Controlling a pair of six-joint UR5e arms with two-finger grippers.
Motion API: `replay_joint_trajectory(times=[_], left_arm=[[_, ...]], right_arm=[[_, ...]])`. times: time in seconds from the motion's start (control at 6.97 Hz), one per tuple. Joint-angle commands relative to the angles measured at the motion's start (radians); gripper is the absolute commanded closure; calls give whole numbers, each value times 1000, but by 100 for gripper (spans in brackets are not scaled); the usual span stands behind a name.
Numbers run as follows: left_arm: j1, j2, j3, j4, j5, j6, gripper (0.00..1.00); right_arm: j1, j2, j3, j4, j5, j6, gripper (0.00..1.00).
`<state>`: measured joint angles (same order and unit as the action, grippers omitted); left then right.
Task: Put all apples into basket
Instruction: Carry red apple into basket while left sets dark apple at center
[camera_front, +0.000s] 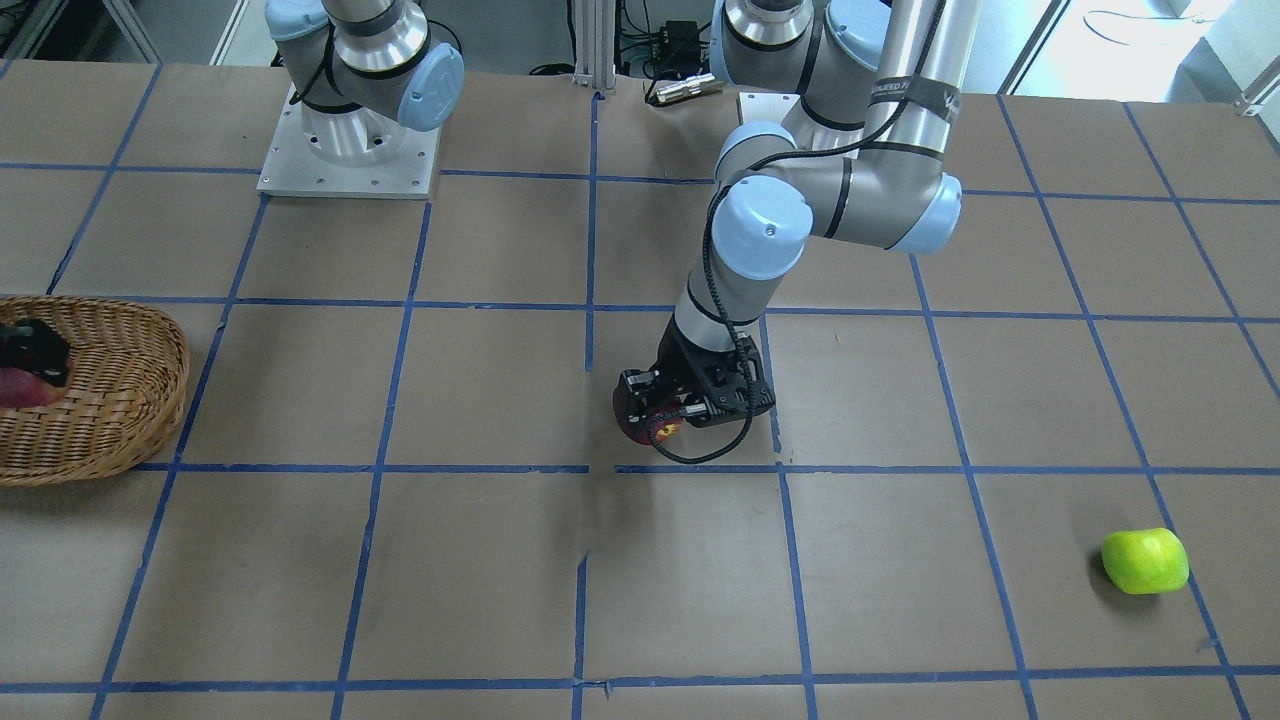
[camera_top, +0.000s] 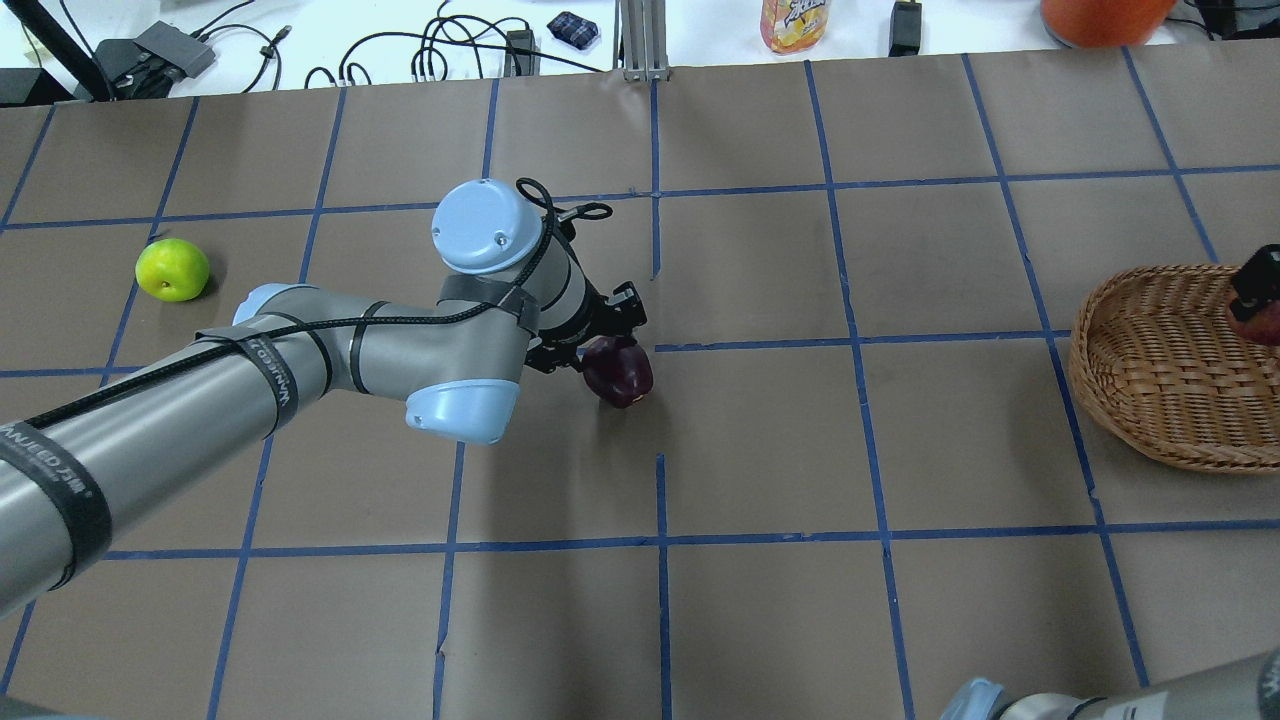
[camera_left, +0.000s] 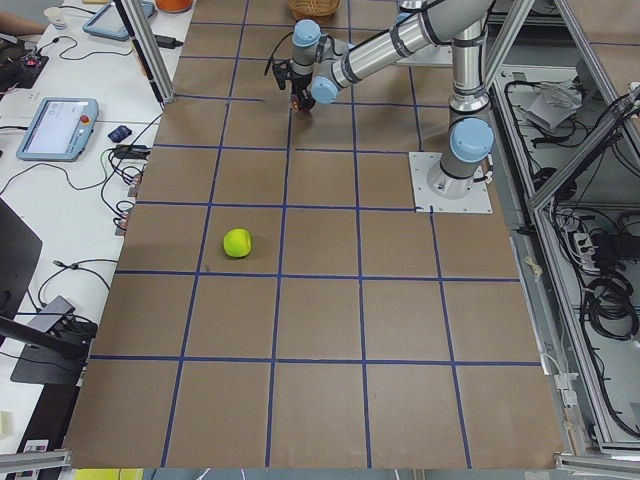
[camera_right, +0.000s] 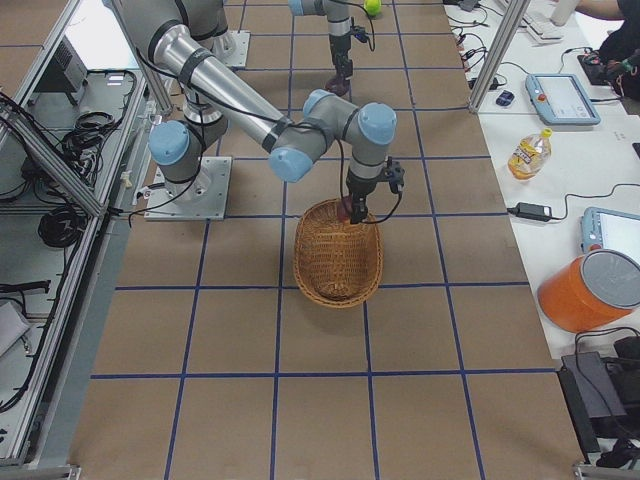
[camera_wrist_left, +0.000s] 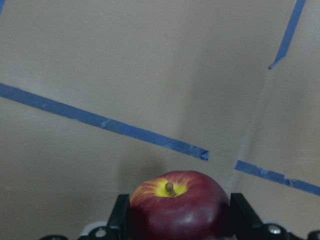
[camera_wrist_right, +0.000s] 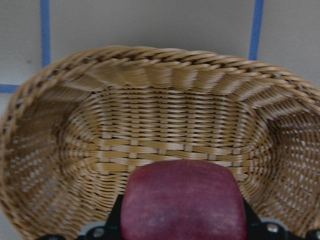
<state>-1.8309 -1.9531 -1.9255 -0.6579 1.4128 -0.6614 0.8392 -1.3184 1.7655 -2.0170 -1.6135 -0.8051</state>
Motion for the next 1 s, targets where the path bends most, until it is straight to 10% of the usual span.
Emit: replay_joint_trajectory(times=[0.0, 0.29, 0.86], left_arm=[[-16, -46, 54, 38, -8, -80, 1], [30, 6, 133, -20, -32, -31, 0], [568, 144, 174, -375, -25, 969, 0]], right_arm=[[-116, 91, 12, -92, 62, -129, 68], [-135, 105, 19, -129, 79, -135, 10], [-56, -86, 22, 113, 133, -118, 0]])
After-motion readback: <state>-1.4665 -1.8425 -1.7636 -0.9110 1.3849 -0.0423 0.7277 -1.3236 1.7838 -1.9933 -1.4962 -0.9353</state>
